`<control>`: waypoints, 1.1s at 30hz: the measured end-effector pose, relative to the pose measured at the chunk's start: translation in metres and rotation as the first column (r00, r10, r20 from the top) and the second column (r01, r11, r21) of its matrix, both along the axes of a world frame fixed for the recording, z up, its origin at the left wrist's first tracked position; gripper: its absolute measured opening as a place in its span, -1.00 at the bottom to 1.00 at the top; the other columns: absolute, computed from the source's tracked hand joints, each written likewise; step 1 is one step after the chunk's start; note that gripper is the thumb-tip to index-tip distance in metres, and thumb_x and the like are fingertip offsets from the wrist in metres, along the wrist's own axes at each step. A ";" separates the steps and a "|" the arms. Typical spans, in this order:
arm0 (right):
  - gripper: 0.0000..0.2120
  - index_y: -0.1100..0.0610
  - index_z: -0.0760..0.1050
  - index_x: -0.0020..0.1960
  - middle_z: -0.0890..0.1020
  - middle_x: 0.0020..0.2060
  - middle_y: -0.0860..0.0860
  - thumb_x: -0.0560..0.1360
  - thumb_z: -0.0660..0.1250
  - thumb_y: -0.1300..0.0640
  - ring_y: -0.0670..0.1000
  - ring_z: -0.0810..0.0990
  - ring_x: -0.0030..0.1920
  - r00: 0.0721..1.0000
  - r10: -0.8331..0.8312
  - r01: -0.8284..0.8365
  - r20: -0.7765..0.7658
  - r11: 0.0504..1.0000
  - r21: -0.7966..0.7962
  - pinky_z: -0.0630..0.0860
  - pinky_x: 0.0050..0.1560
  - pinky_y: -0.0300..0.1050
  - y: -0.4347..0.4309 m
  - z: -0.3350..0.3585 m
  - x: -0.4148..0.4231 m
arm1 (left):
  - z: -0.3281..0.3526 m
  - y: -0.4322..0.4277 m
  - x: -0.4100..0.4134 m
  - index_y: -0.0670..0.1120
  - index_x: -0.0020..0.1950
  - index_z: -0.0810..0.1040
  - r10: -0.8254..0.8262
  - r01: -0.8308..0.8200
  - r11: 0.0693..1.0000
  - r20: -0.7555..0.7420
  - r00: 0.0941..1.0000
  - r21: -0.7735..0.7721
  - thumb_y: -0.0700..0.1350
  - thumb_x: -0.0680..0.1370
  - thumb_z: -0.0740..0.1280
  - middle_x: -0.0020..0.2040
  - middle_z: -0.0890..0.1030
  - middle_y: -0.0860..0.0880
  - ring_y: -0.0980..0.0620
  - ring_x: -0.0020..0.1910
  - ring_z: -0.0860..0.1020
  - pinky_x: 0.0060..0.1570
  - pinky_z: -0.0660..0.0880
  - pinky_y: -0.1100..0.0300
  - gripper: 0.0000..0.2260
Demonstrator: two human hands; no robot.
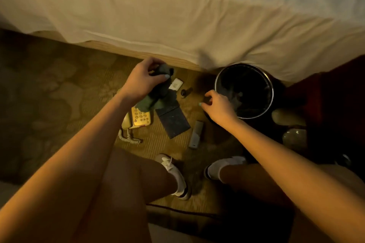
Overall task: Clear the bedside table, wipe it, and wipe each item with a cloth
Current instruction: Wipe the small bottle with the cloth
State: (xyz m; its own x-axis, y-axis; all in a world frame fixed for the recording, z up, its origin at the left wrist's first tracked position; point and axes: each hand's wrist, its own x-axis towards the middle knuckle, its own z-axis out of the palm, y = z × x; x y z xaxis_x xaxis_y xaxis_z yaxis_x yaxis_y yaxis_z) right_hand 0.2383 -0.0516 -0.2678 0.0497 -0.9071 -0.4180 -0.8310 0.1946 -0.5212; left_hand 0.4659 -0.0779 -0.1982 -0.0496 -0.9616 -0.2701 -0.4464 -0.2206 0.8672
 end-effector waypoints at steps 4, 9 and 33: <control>-0.54 0.19 0.35 0.37 0.52 0.22 0.15 0.54 0.35 0.06 0.11 0.51 0.22 0.996 -0.049 0.045 0.072 0.997 0.057 0.47 0.12 -0.08 -0.041 -0.061 0.027 | -0.046 -0.042 0.026 -0.12 0.23 0.46 -0.039 0.038 0.998 0.017 0.999 0.055 -0.23 0.52 0.39 0.10 0.51 -0.01 0.05 0.08 0.51 0.17 0.49 0.07 -0.70; -0.53 0.16 0.32 0.39 0.45 0.28 0.12 0.53 0.35 0.10 0.10 0.48 0.24 0.979 -0.152 0.135 0.134 0.983 0.128 0.48 0.21 -0.03 -0.080 -0.151 0.049 | -0.127 -0.073 0.044 -0.06 0.18 0.48 -0.042 0.039 0.997 0.037 0.998 0.074 -0.19 0.53 0.38 0.08 0.53 0.02 0.06 0.09 0.52 0.10 0.50 0.17 -0.76; -0.83 0.15 0.51 -0.06 0.59 -0.13 -0.03 0.46 0.42 0.07 -0.06 0.56 -0.11 0.933 -0.250 0.270 0.259 0.962 -0.045 0.46 -0.17 -0.17 -0.129 -0.227 0.070 | -0.237 -0.081 0.044 0.00 0.03 0.52 0.209 -0.201 0.976 -0.114 0.971 0.082 -0.21 0.57 0.35 -0.09 0.58 0.12 0.27 -0.11 0.56 -0.15 0.51 0.39 -0.88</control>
State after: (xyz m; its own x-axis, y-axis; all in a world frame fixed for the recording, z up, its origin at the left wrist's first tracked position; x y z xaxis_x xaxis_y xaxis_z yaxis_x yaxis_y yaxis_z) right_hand 0.3086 -0.1801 -0.4951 -0.0991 -0.9316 -0.3497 -0.5983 0.3366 -0.7271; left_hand 0.5098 -0.1594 -0.4356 0.1102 -0.9336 -0.3409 -0.2779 -0.3582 0.8913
